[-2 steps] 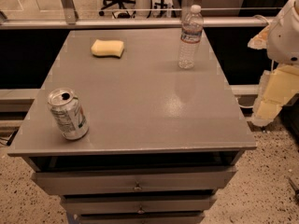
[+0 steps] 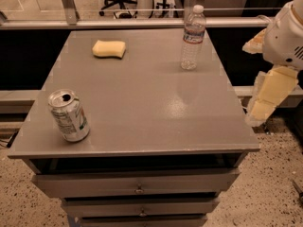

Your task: Pick 7up can

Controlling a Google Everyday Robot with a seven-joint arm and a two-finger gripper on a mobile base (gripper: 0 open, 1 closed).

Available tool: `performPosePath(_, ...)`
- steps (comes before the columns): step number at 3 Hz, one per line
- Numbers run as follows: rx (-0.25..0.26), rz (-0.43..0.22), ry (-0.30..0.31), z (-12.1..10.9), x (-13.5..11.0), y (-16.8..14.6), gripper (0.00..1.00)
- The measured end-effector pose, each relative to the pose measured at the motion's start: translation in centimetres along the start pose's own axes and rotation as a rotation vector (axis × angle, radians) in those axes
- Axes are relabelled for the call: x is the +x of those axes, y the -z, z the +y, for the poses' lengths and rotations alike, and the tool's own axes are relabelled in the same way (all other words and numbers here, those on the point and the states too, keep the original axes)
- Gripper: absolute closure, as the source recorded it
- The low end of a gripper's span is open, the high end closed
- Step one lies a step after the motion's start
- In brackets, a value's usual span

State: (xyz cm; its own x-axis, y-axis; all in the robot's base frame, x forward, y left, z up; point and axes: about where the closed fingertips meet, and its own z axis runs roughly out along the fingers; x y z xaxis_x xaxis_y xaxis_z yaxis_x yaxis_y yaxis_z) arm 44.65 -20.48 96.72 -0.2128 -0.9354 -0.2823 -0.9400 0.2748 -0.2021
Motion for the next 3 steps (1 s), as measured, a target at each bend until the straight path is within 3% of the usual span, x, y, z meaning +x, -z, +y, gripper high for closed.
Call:
performPosePath(1,-0.095,-0.210,0.038,1.3,-5.4,-4.8,0.00)
performPosePath(2,-0.164,-0.495,0.116,4.2,-14.5,-8.1,0.00)
performPosePath(3,-0.184,-0.659,0.151,5.8,-20.1,-9.3,0.00)
